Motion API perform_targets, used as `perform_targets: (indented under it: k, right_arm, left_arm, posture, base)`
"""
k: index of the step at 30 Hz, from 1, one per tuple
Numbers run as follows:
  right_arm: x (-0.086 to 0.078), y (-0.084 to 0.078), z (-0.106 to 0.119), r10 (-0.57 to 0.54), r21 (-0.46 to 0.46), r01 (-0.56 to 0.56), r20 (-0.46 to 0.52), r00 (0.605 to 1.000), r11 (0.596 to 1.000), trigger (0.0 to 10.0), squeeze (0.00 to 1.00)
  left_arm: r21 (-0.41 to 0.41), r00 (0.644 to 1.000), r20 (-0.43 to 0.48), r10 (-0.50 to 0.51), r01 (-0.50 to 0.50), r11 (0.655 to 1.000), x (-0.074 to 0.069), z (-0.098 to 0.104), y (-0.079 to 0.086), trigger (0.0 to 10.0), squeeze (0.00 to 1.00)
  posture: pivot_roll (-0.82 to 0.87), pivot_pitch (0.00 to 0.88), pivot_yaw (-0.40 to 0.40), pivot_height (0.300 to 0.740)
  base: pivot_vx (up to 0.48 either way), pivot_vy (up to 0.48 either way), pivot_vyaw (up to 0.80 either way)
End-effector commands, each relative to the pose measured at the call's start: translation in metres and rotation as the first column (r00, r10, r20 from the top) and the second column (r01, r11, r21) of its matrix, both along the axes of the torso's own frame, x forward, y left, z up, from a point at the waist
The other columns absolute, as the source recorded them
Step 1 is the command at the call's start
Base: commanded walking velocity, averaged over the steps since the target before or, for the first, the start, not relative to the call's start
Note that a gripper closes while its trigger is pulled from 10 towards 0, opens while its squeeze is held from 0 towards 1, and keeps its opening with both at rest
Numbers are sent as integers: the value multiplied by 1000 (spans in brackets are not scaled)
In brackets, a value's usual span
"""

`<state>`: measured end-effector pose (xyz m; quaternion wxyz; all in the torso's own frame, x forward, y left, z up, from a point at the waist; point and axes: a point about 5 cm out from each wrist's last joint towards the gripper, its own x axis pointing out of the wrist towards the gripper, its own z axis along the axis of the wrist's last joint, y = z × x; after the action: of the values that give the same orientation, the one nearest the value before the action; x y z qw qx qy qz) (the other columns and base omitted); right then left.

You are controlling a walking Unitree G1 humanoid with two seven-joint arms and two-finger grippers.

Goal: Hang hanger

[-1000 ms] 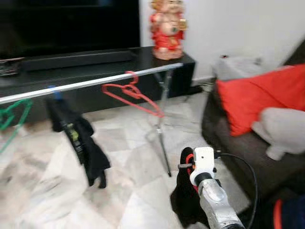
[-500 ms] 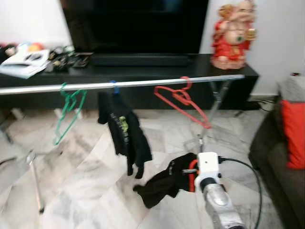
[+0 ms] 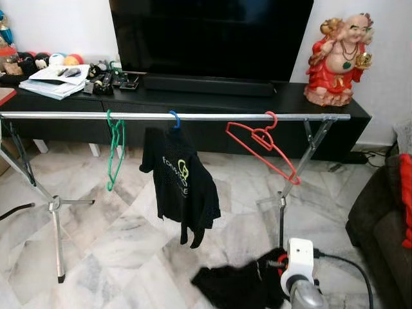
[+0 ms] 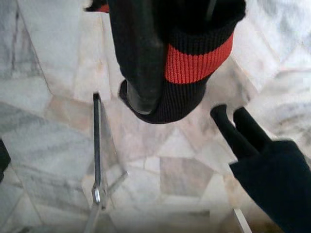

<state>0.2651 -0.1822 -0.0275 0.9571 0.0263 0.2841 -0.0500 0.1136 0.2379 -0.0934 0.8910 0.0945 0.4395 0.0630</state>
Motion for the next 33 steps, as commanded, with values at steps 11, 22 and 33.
perform_targets:
  k: [11, 22, 33]
  right_arm:
    - [-34, 1, -27, -41, -6, 41, -125, 991, 999, 10000, 0]
    - [-52, -2, -38, -46, -20, 44, -178, 983, 999, 10000, 0]
    - [-57, -4, -40, -99, -34, 95, -172, 980, 995, 10000, 0]
  left_arm:
    - [79, 756, 646, -105, 71, 994, 109, 93, -8, 10000, 0]
    - [78, 722, 681, -123, 95, 992, 91, 104, -20, 10000, 0]
    - [86, 719, 677, -159, 137, 987, 99, 117, -24, 10000, 0]
  posture:
    - [74, 0, -23, 740]
    - [84, 0, -12, 740]
    - [63, 0, 19, 740]
  base:
    - [0, 0, 0]
    - [0, 0, 0]
    - [0, 142, 0]
